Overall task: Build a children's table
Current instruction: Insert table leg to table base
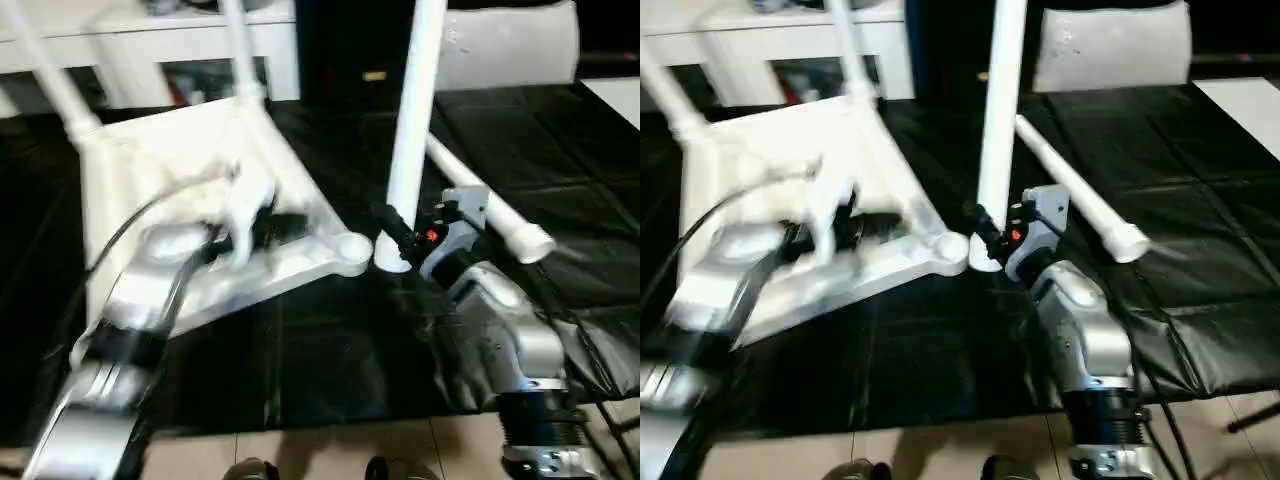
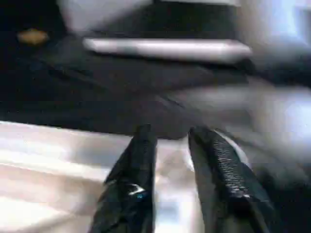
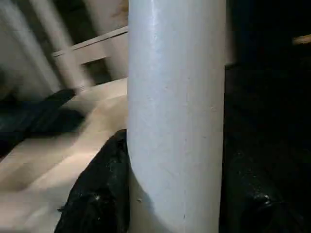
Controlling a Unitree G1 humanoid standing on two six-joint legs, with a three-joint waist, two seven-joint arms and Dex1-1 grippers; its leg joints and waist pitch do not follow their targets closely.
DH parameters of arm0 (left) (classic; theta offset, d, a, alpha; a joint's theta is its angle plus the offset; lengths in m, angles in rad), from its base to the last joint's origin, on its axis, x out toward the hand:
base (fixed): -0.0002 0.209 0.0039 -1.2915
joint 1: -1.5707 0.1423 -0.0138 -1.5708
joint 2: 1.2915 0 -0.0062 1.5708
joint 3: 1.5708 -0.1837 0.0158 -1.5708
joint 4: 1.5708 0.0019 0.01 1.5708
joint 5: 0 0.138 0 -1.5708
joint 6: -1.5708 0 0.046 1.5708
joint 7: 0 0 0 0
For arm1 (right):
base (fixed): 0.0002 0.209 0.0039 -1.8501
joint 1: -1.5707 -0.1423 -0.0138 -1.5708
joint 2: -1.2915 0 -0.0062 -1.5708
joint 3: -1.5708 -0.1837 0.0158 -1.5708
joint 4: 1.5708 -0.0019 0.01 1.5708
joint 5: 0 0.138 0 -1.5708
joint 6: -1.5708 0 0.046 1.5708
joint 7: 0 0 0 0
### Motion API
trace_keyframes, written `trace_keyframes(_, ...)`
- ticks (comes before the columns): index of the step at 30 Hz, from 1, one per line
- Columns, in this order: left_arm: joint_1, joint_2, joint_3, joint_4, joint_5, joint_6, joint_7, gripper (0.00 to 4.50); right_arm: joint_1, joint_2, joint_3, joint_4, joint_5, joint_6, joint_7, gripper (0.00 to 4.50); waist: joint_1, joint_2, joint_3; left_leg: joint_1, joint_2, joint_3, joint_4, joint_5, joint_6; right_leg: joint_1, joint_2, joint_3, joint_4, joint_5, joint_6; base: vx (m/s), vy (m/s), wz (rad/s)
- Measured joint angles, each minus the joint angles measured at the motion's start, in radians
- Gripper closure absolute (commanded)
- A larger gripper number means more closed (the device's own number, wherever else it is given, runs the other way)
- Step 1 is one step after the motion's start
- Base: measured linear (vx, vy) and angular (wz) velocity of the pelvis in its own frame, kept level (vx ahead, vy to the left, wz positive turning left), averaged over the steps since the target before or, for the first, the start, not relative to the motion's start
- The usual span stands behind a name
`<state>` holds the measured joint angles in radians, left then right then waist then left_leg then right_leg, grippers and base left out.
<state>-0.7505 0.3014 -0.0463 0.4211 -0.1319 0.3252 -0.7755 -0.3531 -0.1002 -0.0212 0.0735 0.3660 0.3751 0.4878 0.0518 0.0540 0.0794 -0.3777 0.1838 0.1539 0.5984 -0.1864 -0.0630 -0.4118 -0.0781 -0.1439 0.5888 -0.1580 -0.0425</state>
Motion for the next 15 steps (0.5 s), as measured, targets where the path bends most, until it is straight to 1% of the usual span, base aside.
trace_keyframes(1, -0.04, -0.009, 0.01, 0.017, 0.002, 0.004, 0.034, 2.85, 0.004, 0.0, 0.015, -0.012, 0.007, 0.015, 0.016, 2.62, 0.003, 0.0, 0.0, 0.002, 0.0, 0.0, 0.001, 0.0, 0.0, 0.002, 0.0, 0.0, -0.001, 0.0, 0.0, 0.0, 0.0, 0.0)
trace_keyframes(2, -0.077, -0.021, 0.017, 0.028, 0.003, 0.004, 0.065, 2.73, 0.011, 0.005, 0.04, -0.028, 0.016, 0.025, 0.036, 2.62, 0.006, 0.0, 0.0, 0.007, 0.0, 0.0, 0.0, 0.0, 0.0, 0.008, 0.0, 0.0, -0.003, 0.0, 0.001, 0.0, 0.0, 0.0)
trace_keyframes(4, -0.114, -0.047, 0.024, 0.052, 0.002, 0.004, 0.091, 2.59, 0.012, 0.002, 0.065, -0.042, 0.021, 0.042, 0.058, 2.62, 0.007, 0.001, -0.001, 0.012, 0.0, 0.0, 0.0, 0.0, 0.0, 0.016, 0.0, -0.002, -0.009, 0.001, 0.001, 0.0, 0.0, 0.0)
trace_keyframes(5, -0.126, -0.057, 0.024, 0.069, 0.003, 0.004, 0.103, 2.51, 0.012, 0.003, 0.073, -0.05, 0.021, 0.05, 0.065, 2.62, 0.006, 0.001, -0.001, 0.012, 0.001, 0.0, 0.0, 0.0, 0.0, 0.017, 0.0, -0.003, -0.013, 0.001, 0.002, 0.0, 0.0, 0.0)
trace_keyframes(7, -0.135, -0.076, 0.022, 0.102, 0.005, 0.013, 0.111, 2.28, 0.012, 0.001, 0.075, -0.056, 0.021, 0.057, 0.066, 2.62, 0.006, 0.0, -0.001, 0.009, 0.001, 0.0, 0.001, 0.0, 0.0, 0.017, 0.0, -0.003, -0.014, 0.002, 0.004, 0.0, 0.0, 0.0)
trace_keyframes(10, -0.153, -0.101, 0.016, 0.131, 0.001, 0.031, 0.105, 1.95, 0.012, -0.002, 0.078, -0.06, 0.022, 0.07, 0.065, 2.62, 0.011, 0.0, -0.001, 0.004, 0.0, 0.0, 0.003, 0.0, 0.001, 0.013, -0.001, -0.001, -0.014, 0.005, 0.006, 0.0, 0.0, 0.0)
trace_keyframes(11, -0.166, -0.113, 0.014, 0.119, -0.015, 0.047, 0.089, 1.84, 0.012, -0.005, 0.081, -0.06, 0.02, 0.077, 0.063, 2.62, 0.017, 0.0, -0.001, 0.002, 0.0, 0.0, 0.003, 0.0, 0.001, 0.011, -0.001, -0.001, -0.013, 0.006, 0.005, 0.0, 0.0, 0.0)
trace_keyframes(13, -0.171, -0.114, 0.009, 0.085, -0.037, 0.073, 0.066, 1.79, 0.011, -0.011, 0.085, -0.061, 0.019, 0.077, 0.063, 2.62, 0.027, 0.0, -0.001, 0.002, 0.0, 0.0, 0.002, 0.0, 0.004, 0.01, -0.001, -0.002, -0.012, 0.006, 0.004, 0.0, 0.0, 0.0)
trace_keyframes(14, -0.17, -0.115, 0.006, 0.053, -0.056, 0.094, 0.042, 1.79, 0.011, -0.018, 0.086, -0.06, 0.015, 0.077, 0.062, 2.62, 0.034, 0.0, -0.001, 0.001, 0.001, 0.0, 0.002, 0.002, 0.008, 0.009, -0.001, -0.002, -0.01, 0.007, 0.001, 0.0, 0.0, 0.0)
trace_keyframes(15, -0.17, -0.116, 0.004, 0.029, -0.071, 0.108, 0.026, 1.77, 0.011, -0.02, 0.086, -0.06, 0.014, 0.077, 0.062, 2.62, 0.037, 0.0, -0.001, 0.0, 0.001, 0.0, 0.002, 0.002, 0.008, 0.008, -0.001, -0.002, -0.01, 0.007, 0.0, 0.0, 0.0, 0.0)
